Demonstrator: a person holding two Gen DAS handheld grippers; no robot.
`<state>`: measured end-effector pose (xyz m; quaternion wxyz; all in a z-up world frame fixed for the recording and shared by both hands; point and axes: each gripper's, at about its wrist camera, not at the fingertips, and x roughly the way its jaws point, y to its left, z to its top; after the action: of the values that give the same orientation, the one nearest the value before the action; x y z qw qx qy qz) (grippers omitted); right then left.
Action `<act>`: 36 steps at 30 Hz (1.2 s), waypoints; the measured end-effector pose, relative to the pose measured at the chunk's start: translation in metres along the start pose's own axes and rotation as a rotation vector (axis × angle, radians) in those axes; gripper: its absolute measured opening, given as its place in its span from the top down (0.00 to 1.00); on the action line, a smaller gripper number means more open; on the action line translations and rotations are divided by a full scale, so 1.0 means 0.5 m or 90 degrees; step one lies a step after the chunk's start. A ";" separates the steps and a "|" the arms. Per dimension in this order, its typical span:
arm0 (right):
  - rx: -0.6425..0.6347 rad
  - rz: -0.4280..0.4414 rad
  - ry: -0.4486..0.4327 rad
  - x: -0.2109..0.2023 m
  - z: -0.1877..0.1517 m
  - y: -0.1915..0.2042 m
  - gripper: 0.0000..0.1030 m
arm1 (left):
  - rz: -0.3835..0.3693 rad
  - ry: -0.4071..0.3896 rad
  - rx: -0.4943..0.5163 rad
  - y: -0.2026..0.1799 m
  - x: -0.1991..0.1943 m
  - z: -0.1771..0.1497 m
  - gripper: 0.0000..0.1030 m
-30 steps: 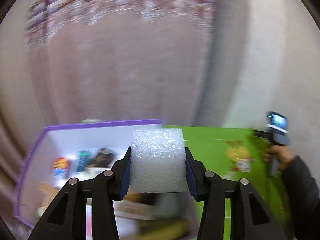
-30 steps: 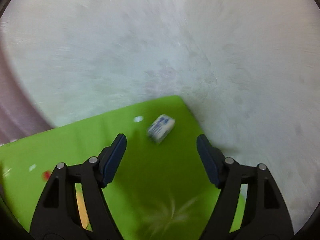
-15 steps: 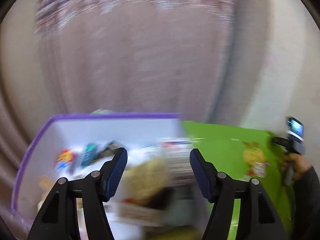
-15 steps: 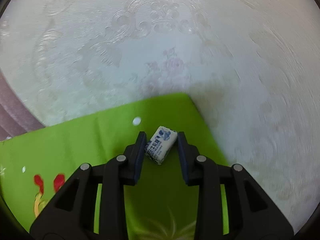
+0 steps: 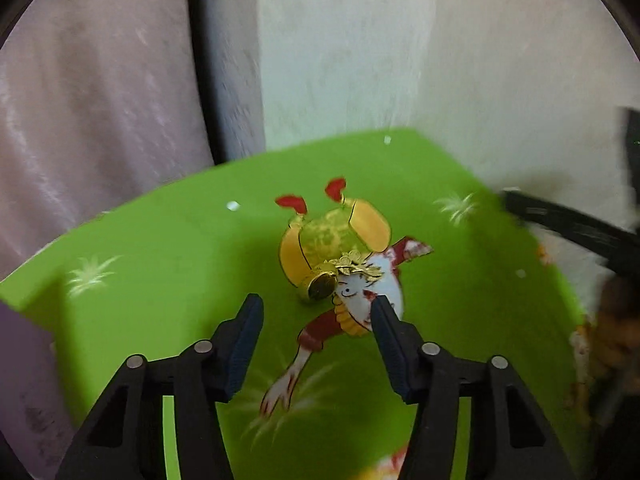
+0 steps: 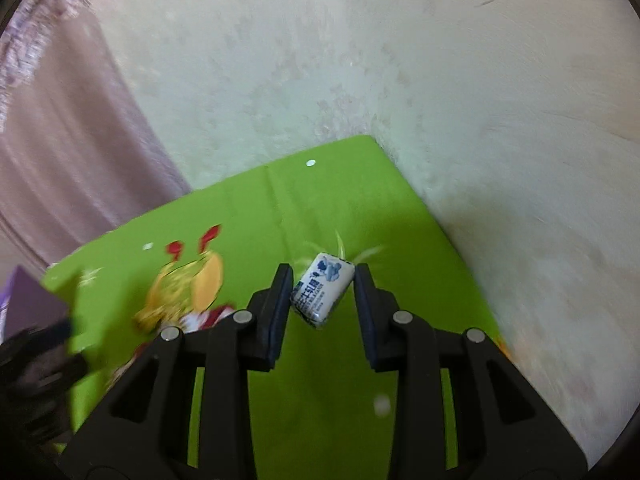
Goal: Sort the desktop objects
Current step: 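Grasp the gold wrapped candy with the left tool, then carry gold candy and white-blue packet into the purple box and release both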
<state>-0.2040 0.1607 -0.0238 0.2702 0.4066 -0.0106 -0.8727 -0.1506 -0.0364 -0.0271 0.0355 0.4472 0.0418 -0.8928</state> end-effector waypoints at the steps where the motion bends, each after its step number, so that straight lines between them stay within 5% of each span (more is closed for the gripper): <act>1: 0.000 0.010 -0.003 -0.019 -0.012 -0.002 0.67 | -0.003 0.003 0.004 0.009 0.007 -0.008 0.48; 8: -0.009 0.037 -0.007 -0.073 -0.054 0.026 0.67 | 0.007 0.019 0.020 0.009 0.073 0.016 0.75; 10: -0.007 0.038 -0.003 -0.082 -0.060 0.026 0.67 | 0.005 0.033 0.009 0.014 0.069 0.017 0.75; 19: -0.028 0.066 -0.025 -0.141 -0.050 0.078 0.67 | 0.023 -0.075 -0.053 0.056 -0.153 -0.027 0.75; 27: -0.135 0.179 -0.042 -0.181 -0.046 0.301 0.67 | 0.125 -0.175 -0.138 0.179 -0.382 -0.112 0.75; 36: -0.259 0.286 -0.016 -0.189 -0.118 0.586 0.67 | 0.239 -0.187 -0.237 0.351 -0.488 -0.218 0.75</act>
<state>0.0233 -0.0322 0.0728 0.5320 0.3211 0.0717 -0.7802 0.0997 -0.1931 0.0961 0.2867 0.2991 0.1159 -0.9027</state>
